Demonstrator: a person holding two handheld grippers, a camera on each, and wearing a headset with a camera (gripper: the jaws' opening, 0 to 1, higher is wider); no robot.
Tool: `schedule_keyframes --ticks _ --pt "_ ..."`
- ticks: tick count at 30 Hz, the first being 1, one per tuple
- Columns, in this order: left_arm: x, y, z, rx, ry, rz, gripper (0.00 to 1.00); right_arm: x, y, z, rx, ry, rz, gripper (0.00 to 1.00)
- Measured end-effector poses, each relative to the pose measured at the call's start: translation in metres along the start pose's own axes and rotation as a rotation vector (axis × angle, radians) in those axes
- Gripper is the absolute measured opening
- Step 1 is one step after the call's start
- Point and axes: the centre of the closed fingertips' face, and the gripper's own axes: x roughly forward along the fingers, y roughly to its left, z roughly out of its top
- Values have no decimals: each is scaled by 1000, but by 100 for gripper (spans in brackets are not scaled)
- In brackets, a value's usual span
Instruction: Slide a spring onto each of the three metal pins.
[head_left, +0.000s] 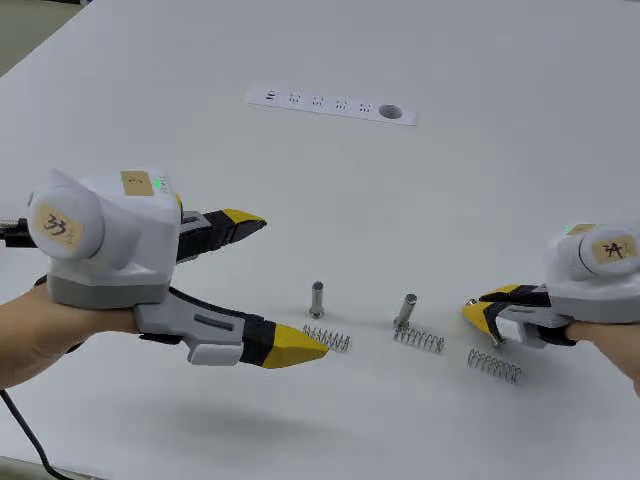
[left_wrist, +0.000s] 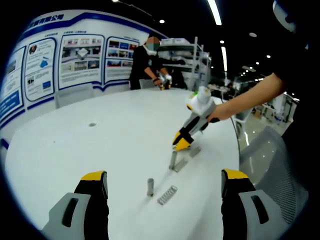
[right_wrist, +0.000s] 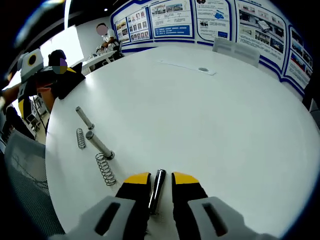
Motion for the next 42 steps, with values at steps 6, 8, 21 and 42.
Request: schedule_keyframes --ticks 6,8,21,42 --pt "-1 3 0 -6 -2 7 96 -1 -3 0 -3 10 -25 14" --pt "-1 3 0 -4 -3 8 96 -1 -5 -1 -9 17 -32 13" --pt "-6 12 8 -3 -29 43 96 2 -6 -1 20 68 -84 9" --pt "-12 -4 14 -2 -49 48 96 -12 -11 8 79 -20 -131 8"
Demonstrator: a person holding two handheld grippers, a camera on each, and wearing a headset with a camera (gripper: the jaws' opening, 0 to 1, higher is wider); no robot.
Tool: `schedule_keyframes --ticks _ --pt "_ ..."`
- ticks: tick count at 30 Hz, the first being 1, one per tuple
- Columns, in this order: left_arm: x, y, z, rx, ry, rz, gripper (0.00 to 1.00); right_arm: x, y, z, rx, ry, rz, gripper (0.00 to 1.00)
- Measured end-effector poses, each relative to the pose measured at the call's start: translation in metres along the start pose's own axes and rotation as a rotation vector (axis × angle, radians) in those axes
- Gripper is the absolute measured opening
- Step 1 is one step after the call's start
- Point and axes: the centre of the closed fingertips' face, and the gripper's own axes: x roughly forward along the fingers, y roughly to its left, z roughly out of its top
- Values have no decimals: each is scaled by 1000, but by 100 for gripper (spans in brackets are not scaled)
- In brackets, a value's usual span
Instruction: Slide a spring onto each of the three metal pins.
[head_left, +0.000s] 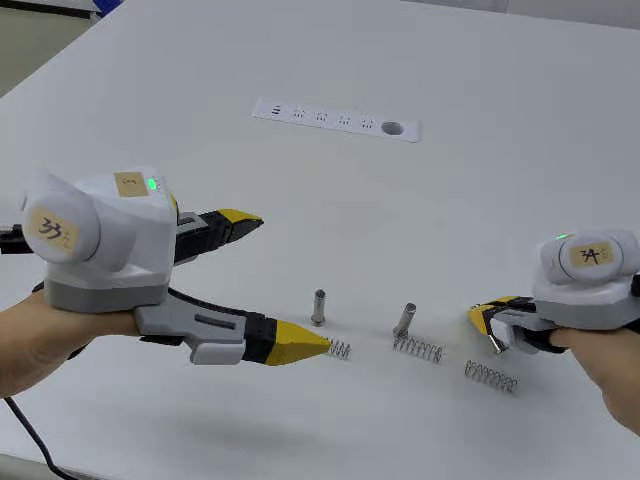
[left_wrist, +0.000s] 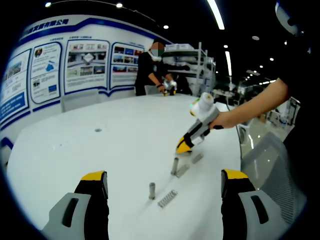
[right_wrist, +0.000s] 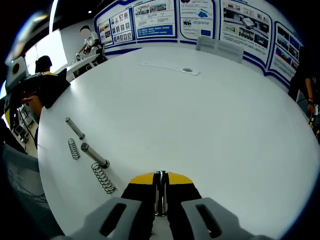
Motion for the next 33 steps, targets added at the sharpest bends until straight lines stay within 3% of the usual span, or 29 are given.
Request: schedule_keyframes --ticks 18,24,29,33 --pt "-6 -7 4 14 0 9 96 -24 2 2 32 -126 -14 8" --pt "-7 -9 5 20 5 5 96 -30 4 3 17 -171 -14 8" --pt "-7 -12 6 24 7 -7 96 -40 9 11 -2 -255 -2 8" --pt "-9 -13 6 38 22 -15 96 -44 10 8 -10 -267 0 8"
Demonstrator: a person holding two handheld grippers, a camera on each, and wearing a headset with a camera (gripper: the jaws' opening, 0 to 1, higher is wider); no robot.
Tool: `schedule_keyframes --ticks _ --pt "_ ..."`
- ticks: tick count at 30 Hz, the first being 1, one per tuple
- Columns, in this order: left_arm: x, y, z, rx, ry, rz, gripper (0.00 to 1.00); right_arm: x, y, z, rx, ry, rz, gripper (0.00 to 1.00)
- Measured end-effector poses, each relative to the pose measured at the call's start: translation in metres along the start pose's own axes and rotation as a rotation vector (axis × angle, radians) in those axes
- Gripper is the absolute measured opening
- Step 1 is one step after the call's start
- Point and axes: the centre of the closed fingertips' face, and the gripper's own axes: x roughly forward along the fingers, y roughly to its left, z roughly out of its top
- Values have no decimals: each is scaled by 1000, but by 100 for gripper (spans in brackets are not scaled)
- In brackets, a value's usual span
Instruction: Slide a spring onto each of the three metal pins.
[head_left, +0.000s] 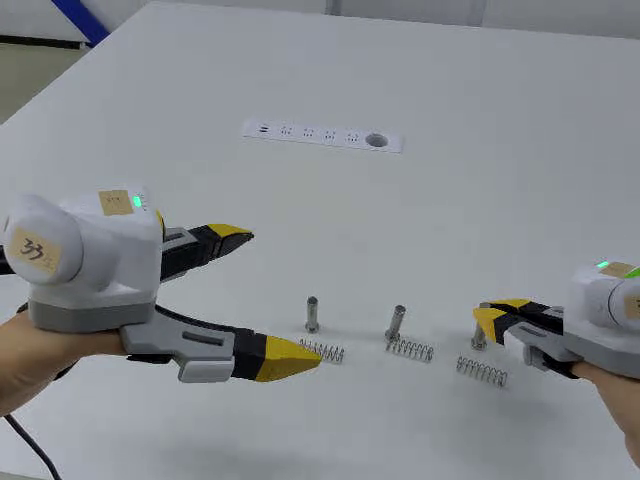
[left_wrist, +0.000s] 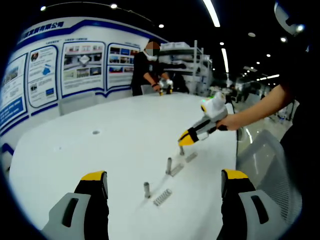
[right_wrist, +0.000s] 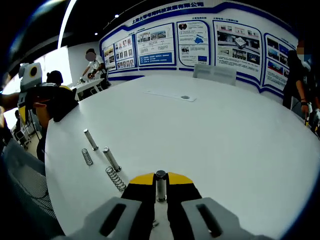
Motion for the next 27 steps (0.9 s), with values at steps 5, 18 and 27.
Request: schedule_keyframes --ticks 5,18,27 --pt "-1 -1 2 1 -4 -2 96 -4 -1 -4 13 -22 -1 8" --pt "-1 -6 -3 3 10 -5 96 -4 0 -7 -23 -48 9 8" --pt "-2 -5 -7 3 25 -3 96 -12 2 -2 36 -61 27 13"
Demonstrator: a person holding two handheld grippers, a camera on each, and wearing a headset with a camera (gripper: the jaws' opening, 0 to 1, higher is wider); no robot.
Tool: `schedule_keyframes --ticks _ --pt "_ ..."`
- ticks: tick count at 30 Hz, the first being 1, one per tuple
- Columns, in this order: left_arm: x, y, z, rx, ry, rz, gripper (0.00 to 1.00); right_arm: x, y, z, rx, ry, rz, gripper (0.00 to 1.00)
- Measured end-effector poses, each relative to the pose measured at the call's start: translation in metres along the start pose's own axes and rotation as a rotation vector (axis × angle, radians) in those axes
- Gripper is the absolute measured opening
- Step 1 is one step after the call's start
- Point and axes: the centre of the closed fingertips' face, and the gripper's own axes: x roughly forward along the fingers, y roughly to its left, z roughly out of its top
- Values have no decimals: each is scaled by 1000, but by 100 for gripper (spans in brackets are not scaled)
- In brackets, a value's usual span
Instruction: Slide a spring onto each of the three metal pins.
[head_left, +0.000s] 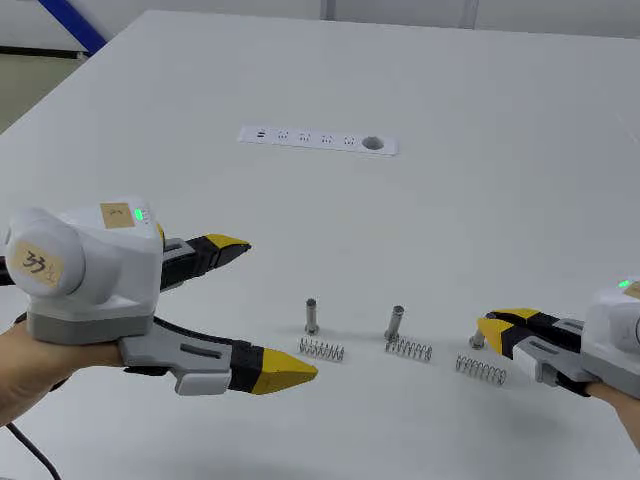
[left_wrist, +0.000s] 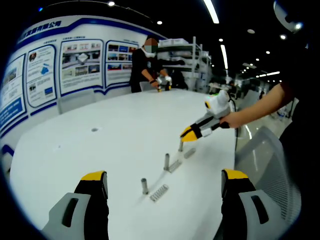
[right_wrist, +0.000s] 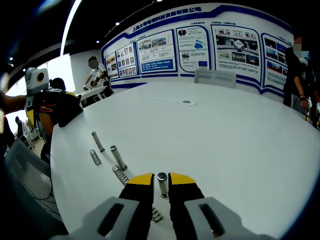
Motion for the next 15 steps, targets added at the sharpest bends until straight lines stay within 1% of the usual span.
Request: schedule_keyframes --ticks 1,3,5,7,9,10,11,14,15 --pt "0 0 0 -1 0 0 96 -2 0 1 0 -2 2 15" --pt "1 0 0 -5 -1 0 96 -6 1 4 -1 -9 15 16" --pt "2 1 -1 -3 3 -1 96 -11 0 5 -23 -7 18 16" --pt "3 0 -1 0 7 -5 96 -15 2 2 -47 1 40 18" --pt "3 0 -2 2 12 -7 96 -17 2 -5 -81 29 62 20" --pt "4 0 -4 3 16 -8 96 -19 2 -13 -108 61 73 21" --pt "4 0 -4 3 19 -8 96 -19 3 -17 -115 77 81 22" --pt "5 0 -6 -2 22 -9 96 -20 6 -27 -123 101 111 22" --pt "5 1 -7 -5 22 -9 96 -20 8 -32 -137 120 126 22"
